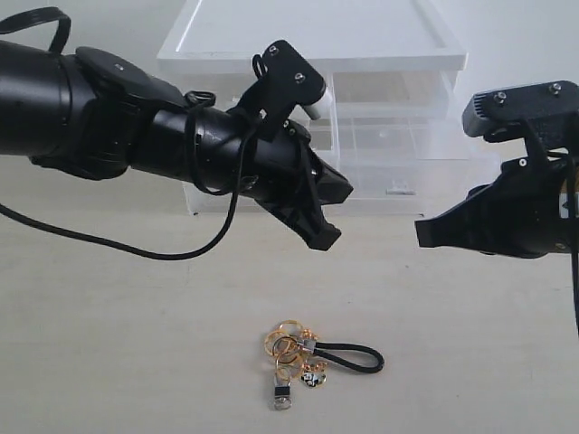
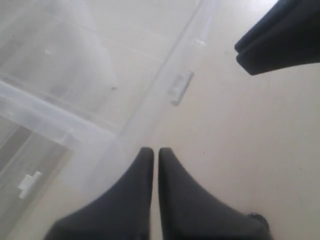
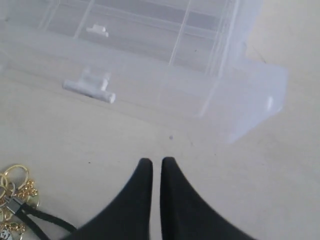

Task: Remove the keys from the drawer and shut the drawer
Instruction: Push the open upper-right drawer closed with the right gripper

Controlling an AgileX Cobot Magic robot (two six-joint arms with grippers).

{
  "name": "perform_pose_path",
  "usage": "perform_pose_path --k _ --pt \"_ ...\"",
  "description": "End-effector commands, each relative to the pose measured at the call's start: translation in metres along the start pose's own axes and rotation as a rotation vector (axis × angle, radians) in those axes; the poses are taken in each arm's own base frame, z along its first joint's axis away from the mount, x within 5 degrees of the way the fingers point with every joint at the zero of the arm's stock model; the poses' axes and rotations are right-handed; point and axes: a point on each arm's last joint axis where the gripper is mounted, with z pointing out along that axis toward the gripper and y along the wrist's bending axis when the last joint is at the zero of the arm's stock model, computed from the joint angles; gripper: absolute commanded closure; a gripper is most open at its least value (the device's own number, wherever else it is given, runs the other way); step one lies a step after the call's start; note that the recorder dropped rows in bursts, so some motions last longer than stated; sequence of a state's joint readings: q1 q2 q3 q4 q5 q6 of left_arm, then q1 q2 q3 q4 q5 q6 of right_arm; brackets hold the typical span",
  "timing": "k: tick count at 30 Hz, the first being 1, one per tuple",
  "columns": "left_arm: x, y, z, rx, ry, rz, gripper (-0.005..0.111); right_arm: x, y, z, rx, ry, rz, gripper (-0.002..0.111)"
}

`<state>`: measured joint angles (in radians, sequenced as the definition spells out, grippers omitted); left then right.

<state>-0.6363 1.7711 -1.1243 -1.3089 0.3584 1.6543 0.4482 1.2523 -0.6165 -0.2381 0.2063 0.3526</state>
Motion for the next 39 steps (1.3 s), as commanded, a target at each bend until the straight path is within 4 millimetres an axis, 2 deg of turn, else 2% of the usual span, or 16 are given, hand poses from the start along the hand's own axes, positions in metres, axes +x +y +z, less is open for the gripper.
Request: perform_pose_path --k 1,4,12,26,37,39 --pt "-0.001 0.006 0.009 -0.037 0.002 0.004 0.103 -0.003 -0.001 0.004 -0.013 -0.049 -0.005 0.108" --pt "-0.001 0.012 0.008 -0.098 0.005 0.005 0.103 -0.007 0.0 0.004 -0.026 -0.088 -0.006 0.108" --pt "-0.012 0.018 0.006 -0.132 -0.023 0.017 0.103 -0.016 -0.018 0.003 0.02 -0.145 0.032 0.108" --pt "-0.02 0.029 0.003 -0.231 -0.041 0.022 0.103 -0.029 -0.014 0.0 -0.019 -0.268 0.015 0.108" --pt "-0.027 0.031 0.001 -0.238 -0.065 0.013 0.103 -0.051 -0.014 -0.008 0.002 -0.287 -0.006 0.108" --pt "-0.028 0.031 0.001 -0.239 -0.066 0.013 0.103 -0.05 -0.015 -0.005 0.005 -0.269 -0.005 0.108"
